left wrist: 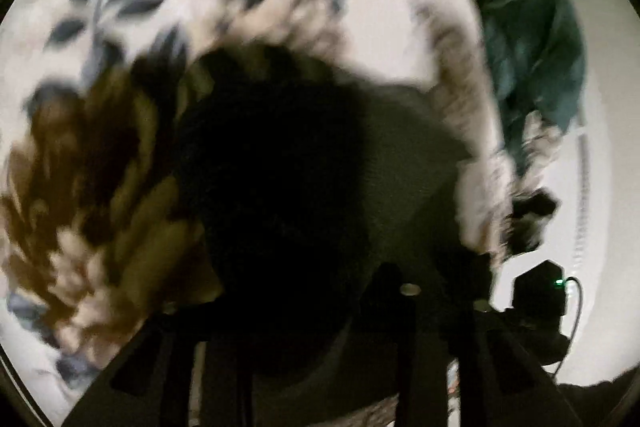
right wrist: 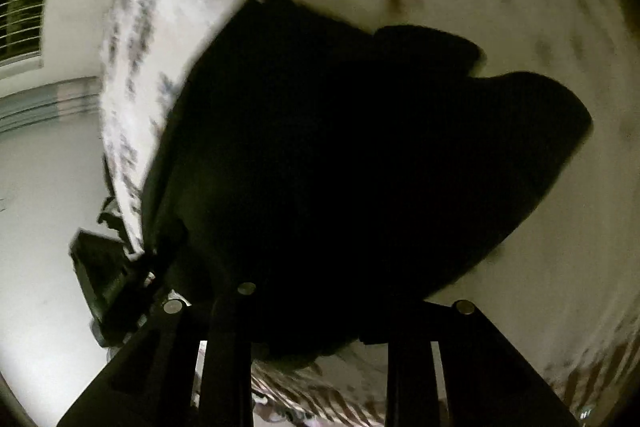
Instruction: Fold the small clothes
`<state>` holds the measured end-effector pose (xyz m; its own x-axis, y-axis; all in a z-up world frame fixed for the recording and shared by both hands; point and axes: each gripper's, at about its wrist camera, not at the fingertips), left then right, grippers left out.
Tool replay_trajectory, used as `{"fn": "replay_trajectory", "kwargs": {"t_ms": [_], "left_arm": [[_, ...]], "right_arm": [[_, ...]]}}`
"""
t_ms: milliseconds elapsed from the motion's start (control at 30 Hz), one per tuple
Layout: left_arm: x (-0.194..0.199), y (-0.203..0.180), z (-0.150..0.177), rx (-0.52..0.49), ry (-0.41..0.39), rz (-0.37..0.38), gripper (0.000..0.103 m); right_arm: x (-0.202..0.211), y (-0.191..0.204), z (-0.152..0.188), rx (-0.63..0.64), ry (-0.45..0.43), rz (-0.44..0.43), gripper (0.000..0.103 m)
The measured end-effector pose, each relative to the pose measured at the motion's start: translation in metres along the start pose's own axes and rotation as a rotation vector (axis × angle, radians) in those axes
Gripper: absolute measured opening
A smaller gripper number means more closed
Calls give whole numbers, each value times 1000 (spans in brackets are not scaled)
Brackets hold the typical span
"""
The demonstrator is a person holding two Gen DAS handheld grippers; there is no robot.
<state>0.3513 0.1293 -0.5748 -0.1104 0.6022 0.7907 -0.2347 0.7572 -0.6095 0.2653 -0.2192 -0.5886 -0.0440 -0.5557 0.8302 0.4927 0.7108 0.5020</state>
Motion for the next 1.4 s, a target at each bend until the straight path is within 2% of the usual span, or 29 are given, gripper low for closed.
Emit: {"fn": "replay_trajectory", "kwargs": {"t_ms": [33,100,167,200,233,267,300,367,467,500,533,600,700,767,833,867,900,933,1000,1067,1133,1267,1300,1333,1367,1400], "left_arm": [[-1,6,3,44,4,14,42],[6,8,12,114,-9,52,41],[26,1,36,128,-50,10,45],[34,-1,49,126,-72,-22,62],[45,-2,65,130,-100,-64,75],[52,-1,76,138,-124,-91,94],[57,4,91,150,-147,-131,98],[50,30,114,189,-149,-226,98],[20,67,131,230,-110,-370,98],[7,80,133,246,-97,-376,98],[0,84,134,230,-116,-371,103],[-8,83,131,220,-126,-406,103],[-17,78,128,239,-124,-481,103],[-18,76,130,249,-157,-494,103],[-20,77,126,278,-130,-507,103],[-19,76,125,287,-123,-511,103],[-18,73,122,296,-118,-511,103],[-12,69,120,306,-123,-502,103],[10,60,118,315,-179,-449,95],[41,45,109,298,-282,-391,95],[69,25,86,245,-382,-336,95],[61,8,25,152,-397,-260,95],[58,13,17,139,-390,-254,87],[48,15,4,123,-372,-260,75],[36,18,-6,115,-336,-247,35],[36,18,-7,113,-313,-225,14]], "right_arm": [[-6,-6,-2,-13,14,19,37],[-10,-19,-9,-41,65,22,51],[0,-19,-12,-4,88,75,55],[9,-17,-12,28,84,92,55],[19,-15,-13,57,82,113,55],[27,-11,-12,85,83,132,55],[36,-4,-11,128,87,161,55],[53,14,-16,203,71,196,55],[64,61,-34,354,21,226,55],[59,88,-49,423,-1,242,55],[54,104,-55,474,-15,257,55],[40,140,-78,583,-22,257,55],[10,169,-114,655,-4,276,55],[-8,178,-131,673,6,292,55],[-30,180,-146,694,54,315,55],[-32,176,-147,702,50,316,53],[-34,176,-147,719,38,302,28],[-32,178,-146,732,11,297,12],[-21,184,-143,726,-48,256,8],[-4,190,-141,708,-115,220,7],[8,194,-141,700,-147,181,7],[9,206,-137,744,-169,195,6],[6,207,-136,748,-162,201,6],[4,207,-137,745,-157,210,6],[3,205,-136,742,-156,215,6],[3,203,-137,744,-150,218,6]]}}
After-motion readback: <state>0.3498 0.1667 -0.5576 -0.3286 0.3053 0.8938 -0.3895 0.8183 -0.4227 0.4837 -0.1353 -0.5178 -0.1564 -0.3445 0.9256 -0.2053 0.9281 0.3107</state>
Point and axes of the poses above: each gripper's, at about its wrist camera, not at the fingertips, and x roughly against the way its jaws point, y to its left, z to its underside, and after that the axes turned 1 degree about z, right-handed
